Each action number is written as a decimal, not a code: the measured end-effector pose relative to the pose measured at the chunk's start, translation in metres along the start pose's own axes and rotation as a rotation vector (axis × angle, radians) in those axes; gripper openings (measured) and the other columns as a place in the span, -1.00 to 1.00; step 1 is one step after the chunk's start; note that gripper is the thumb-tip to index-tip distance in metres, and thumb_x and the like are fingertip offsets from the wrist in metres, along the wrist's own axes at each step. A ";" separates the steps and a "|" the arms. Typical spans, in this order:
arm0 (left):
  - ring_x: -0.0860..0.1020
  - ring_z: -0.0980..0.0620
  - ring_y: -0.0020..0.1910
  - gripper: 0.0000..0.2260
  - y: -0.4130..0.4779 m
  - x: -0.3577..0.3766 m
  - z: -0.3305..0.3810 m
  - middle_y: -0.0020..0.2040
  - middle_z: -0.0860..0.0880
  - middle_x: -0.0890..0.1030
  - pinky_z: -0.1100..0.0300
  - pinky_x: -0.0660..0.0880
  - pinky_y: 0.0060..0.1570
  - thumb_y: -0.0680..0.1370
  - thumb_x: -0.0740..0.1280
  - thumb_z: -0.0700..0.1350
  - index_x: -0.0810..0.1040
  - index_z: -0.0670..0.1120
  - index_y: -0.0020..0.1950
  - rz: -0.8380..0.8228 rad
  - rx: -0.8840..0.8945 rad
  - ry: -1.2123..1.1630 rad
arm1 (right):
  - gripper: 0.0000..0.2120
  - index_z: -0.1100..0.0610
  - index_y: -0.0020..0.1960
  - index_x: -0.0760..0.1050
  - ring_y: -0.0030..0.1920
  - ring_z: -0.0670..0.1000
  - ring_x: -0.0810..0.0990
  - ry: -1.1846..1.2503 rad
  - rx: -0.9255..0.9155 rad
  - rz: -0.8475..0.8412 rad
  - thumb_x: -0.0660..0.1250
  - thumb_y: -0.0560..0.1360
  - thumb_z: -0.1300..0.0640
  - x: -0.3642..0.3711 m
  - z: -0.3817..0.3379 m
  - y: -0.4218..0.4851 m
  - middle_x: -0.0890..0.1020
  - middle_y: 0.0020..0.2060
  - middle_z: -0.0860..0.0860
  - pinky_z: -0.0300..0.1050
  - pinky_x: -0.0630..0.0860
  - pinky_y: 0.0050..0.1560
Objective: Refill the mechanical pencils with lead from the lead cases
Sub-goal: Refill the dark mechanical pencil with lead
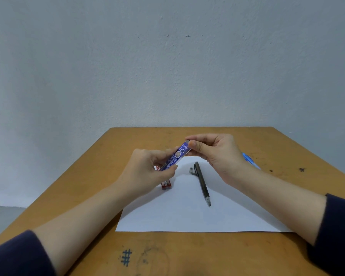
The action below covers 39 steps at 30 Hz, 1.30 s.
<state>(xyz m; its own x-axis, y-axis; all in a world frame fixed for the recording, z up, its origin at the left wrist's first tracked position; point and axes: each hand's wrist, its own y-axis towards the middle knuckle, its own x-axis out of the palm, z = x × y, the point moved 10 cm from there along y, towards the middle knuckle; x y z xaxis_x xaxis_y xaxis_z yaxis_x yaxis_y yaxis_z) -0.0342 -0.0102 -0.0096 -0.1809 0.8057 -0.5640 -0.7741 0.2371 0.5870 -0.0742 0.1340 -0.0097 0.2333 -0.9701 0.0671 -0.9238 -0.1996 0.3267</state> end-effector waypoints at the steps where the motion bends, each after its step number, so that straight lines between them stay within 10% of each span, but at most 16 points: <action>1: 0.60 0.35 -0.11 -0.62 0.000 0.001 0.000 0.03 0.12 0.64 0.47 0.49 -0.04 0.43 0.47 -0.29 0.58 -0.11 0.23 -0.005 -0.002 0.005 | -0.95 0.21 -0.16 0.62 -0.30 0.00 0.66 -0.031 -0.018 0.022 0.38 0.41 0.30 -0.001 -0.001 0.000 0.69 -0.31 0.08 -0.21 0.60 -0.09; 39: 0.67 0.13 -0.08 -0.62 -0.003 0.004 0.001 0.00 0.07 0.69 0.12 0.60 -0.01 0.44 0.46 -0.31 0.59 -0.02 0.20 -0.005 -0.096 -0.189 | -0.85 0.10 -0.14 0.66 -0.22 0.08 0.62 0.020 -0.146 -0.029 0.42 0.30 0.14 0.001 -0.006 0.001 0.69 -0.26 0.08 -0.17 0.56 -0.08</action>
<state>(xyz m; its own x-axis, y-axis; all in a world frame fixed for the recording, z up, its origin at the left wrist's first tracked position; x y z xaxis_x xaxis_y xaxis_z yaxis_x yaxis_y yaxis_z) -0.0313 -0.0072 -0.0130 -0.0666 0.8941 -0.4429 -0.8305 0.1964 0.5213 -0.0734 0.1337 -0.0031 0.2670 -0.9608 0.0739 -0.8629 -0.2043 0.4623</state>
